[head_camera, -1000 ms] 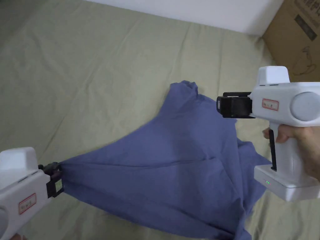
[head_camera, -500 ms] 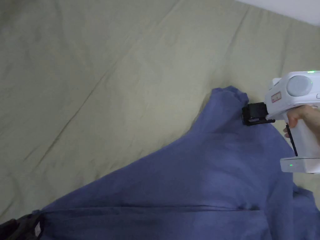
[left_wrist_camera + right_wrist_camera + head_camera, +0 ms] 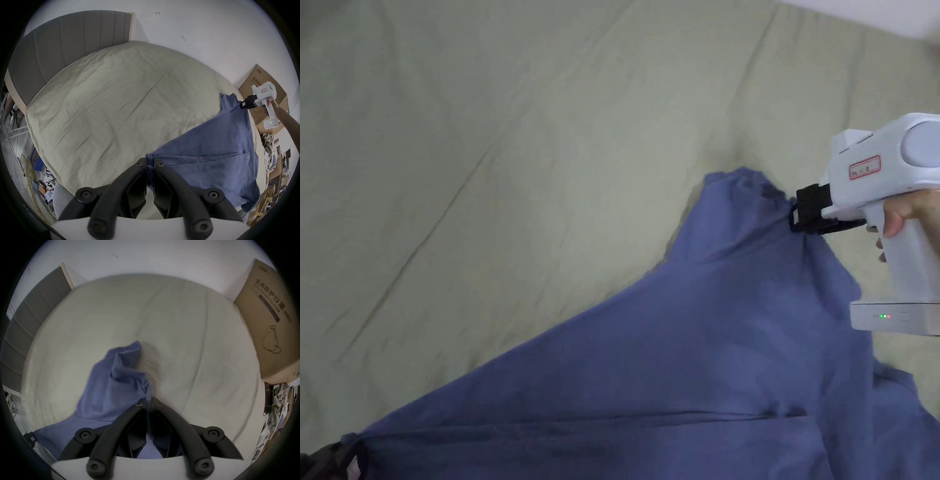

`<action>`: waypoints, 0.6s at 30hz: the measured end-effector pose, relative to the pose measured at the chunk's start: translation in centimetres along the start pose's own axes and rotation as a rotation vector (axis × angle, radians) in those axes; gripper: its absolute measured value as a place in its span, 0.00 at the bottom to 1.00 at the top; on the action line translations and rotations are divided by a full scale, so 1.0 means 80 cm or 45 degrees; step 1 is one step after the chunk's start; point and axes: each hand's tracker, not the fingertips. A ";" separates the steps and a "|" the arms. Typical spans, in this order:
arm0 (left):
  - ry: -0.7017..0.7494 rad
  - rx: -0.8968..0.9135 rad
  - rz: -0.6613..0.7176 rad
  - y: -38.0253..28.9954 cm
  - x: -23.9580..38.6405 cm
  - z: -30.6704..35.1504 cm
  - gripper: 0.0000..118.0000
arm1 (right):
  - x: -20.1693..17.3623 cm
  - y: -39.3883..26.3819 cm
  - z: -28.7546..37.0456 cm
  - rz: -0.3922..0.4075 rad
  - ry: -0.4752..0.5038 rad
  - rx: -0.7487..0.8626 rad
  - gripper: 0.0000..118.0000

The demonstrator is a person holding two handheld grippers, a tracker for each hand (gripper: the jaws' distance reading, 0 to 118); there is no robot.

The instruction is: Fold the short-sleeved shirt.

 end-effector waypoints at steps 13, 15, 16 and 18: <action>-0.347 0.607 -0.032 0.101 0.020 0.162 0.03 | -0.015 -0.135 0.476 -0.084 -0.007 0.631 0.01; -0.409 0.728 -0.007 0.134 0.019 0.198 0.03 | -0.019 -0.159 0.549 -0.110 -0.033 0.745 0.01; -0.418 0.798 -0.011 0.155 0.020 0.219 0.03 | -0.021 -0.172 0.584 -0.116 -0.039 0.805 0.01; -0.428 0.926 -0.043 0.189 0.024 0.259 0.03 | -0.022 -0.193 0.641 -0.148 -0.078 0.921 0.01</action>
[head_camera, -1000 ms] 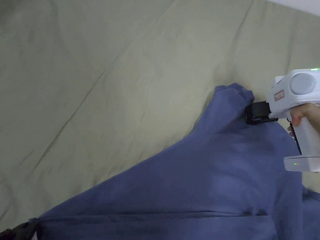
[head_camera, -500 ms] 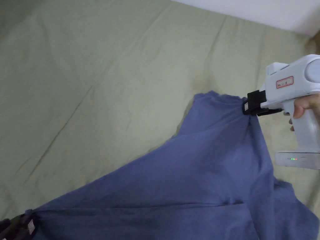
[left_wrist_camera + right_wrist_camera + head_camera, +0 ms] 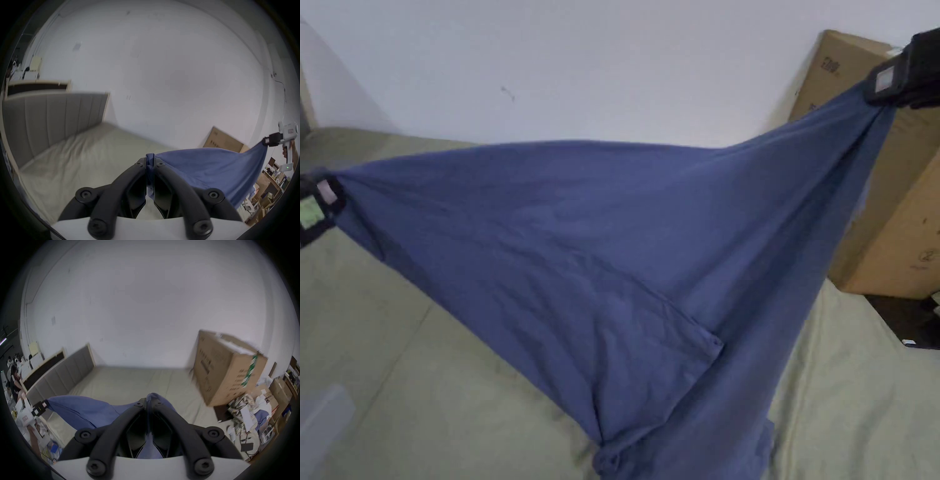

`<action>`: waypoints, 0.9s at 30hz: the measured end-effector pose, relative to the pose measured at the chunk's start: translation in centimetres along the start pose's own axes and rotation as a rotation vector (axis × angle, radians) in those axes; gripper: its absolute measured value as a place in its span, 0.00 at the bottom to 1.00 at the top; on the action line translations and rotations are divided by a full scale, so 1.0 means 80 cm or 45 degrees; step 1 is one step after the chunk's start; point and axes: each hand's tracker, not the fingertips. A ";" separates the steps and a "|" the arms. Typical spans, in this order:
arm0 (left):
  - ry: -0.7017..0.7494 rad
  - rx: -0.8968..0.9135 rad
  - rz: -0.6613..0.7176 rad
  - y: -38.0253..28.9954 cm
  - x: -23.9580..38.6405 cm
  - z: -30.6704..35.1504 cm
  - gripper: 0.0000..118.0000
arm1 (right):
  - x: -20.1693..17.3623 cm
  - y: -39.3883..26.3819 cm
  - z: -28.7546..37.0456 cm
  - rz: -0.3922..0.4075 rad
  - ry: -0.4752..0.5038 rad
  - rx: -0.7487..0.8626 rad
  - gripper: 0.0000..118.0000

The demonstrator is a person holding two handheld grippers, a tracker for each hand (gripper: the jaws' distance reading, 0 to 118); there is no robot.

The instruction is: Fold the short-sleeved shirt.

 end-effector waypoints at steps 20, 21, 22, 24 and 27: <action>-0.173 0.071 -0.225 0.298 0.047 0.012 0.03 | -0.016 0.069 0.198 -0.099 -0.131 0.488 0.01; -0.151 0.070 -0.251 0.298 0.049 0.010 0.03 | -0.018 0.070 0.196 -0.099 -0.128 0.483 0.01; -0.131 0.063 -0.266 0.299 0.050 0.007 0.03 | -0.022 0.072 0.192 -0.091 -0.130 0.475 0.01; -0.126 0.045 -0.269 0.302 0.051 0.000 0.03 | -0.024 0.072 0.187 -0.062 -0.153 0.459 0.01; -0.090 0.008 -0.296 0.302 0.053 -0.015 0.03 | -0.023 0.073 0.171 -0.043 -0.171 0.418 0.01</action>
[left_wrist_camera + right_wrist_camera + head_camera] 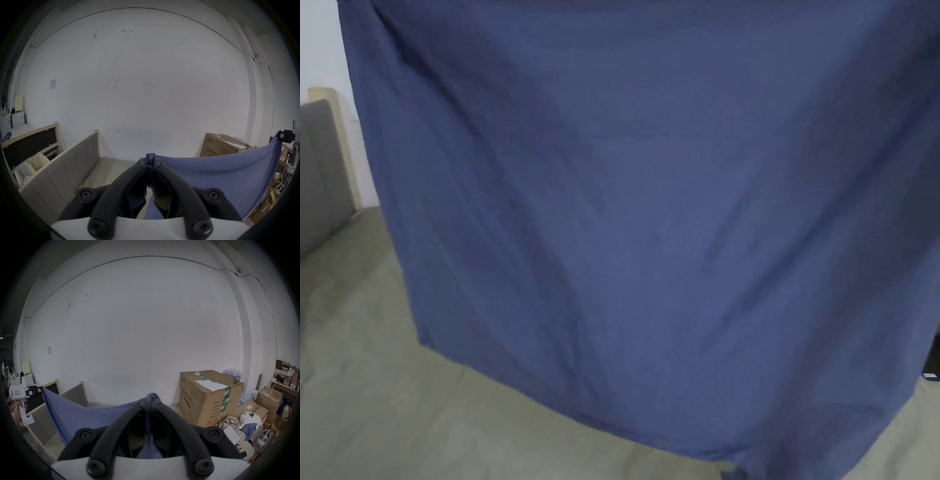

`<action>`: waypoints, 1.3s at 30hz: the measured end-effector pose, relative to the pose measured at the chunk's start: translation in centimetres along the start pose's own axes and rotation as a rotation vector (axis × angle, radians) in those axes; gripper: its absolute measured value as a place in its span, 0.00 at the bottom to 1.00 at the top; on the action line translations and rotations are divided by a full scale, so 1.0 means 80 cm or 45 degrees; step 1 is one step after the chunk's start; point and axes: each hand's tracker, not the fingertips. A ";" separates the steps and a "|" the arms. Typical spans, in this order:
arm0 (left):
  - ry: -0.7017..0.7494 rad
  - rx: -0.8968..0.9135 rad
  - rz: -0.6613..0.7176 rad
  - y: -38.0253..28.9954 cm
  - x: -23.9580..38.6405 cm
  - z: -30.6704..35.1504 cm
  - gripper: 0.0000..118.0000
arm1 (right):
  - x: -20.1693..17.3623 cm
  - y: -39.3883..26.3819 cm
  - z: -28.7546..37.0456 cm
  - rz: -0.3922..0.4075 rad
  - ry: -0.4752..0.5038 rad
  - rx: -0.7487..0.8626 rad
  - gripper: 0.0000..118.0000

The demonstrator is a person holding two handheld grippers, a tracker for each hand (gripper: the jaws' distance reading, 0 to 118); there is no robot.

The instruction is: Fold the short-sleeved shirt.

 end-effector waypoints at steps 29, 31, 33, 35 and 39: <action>0.468 0.105 -0.168 0.032 0.060 -0.398 0.03 | -0.064 0.029 -0.438 0.066 -0.361 0.078 0.01; 0.479 0.139 -0.162 0.034 0.063 -0.425 0.03 | -0.070 0.029 -0.465 0.108 -0.404 0.121 0.01; 0.471 0.180 -0.140 0.029 0.064 -0.444 0.03 | -0.074 0.027 -0.485 0.127 -0.446 0.152 0.01; 0.465 0.184 -0.127 0.019 0.062 -0.461 0.03 | -0.076 0.023 -0.501 0.117 -0.469 0.180 0.01; 0.437 0.128 -0.148 -0.011 0.060 -0.486 0.03 | -0.073 0.008 -0.518 0.107 -0.509 0.213 0.01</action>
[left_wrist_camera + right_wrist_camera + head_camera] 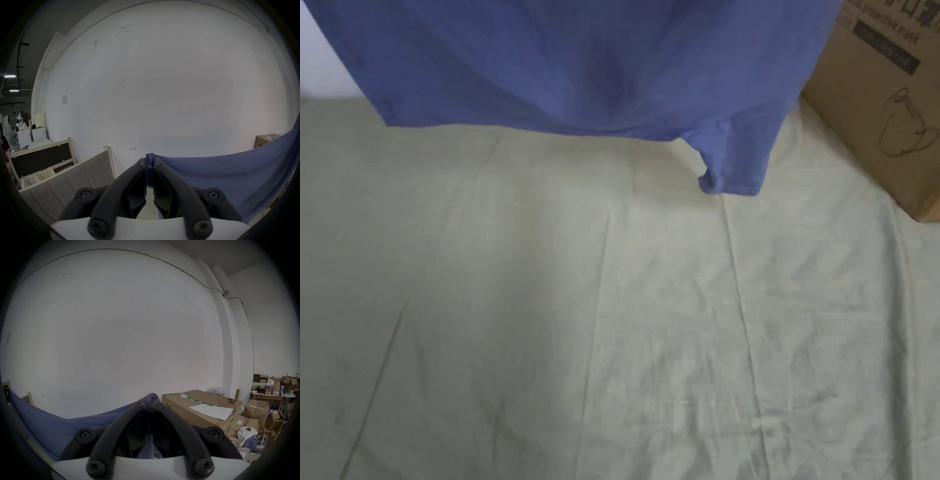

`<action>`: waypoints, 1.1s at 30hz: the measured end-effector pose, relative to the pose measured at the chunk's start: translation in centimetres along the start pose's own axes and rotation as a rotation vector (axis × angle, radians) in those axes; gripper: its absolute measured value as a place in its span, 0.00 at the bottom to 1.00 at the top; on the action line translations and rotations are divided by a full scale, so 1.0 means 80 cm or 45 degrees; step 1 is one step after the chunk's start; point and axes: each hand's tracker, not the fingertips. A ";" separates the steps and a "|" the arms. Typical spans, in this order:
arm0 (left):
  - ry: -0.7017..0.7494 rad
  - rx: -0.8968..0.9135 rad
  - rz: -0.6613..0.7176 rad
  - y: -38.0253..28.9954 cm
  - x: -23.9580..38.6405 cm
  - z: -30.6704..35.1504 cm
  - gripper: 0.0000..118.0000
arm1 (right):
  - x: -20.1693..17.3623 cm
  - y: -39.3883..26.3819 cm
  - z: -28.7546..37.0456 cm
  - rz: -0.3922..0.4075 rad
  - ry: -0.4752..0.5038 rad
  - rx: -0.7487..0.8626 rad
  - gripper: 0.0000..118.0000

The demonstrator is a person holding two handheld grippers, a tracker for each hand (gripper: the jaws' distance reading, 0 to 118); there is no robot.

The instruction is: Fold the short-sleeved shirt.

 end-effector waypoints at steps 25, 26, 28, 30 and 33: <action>-0.238 -0.646 -0.028 -0.454 -0.089 0.273 0.03 | 0.159 -0.494 0.292 -0.078 0.204 -0.885 0.01; -0.249 -0.714 -0.019 -0.475 -0.099 0.293 0.03 | 0.167 -0.518 0.317 -0.085 0.198 -0.928 0.01; -0.226 -0.797 0.009 -0.515 -0.119 0.337 0.03 | 0.181 -0.561 0.355 -0.093 0.198 -1.049 0.01; -0.181 -0.856 0.025 -0.549 -0.133 0.374 0.03 | 0.194 -0.593 0.393 -0.110 0.208 -1.132 0.01; -0.169 -0.911 0.032 -0.582 -0.149 0.431 0.03 | 0.207 -0.617 0.442 -0.068 0.232 -1.147 0.01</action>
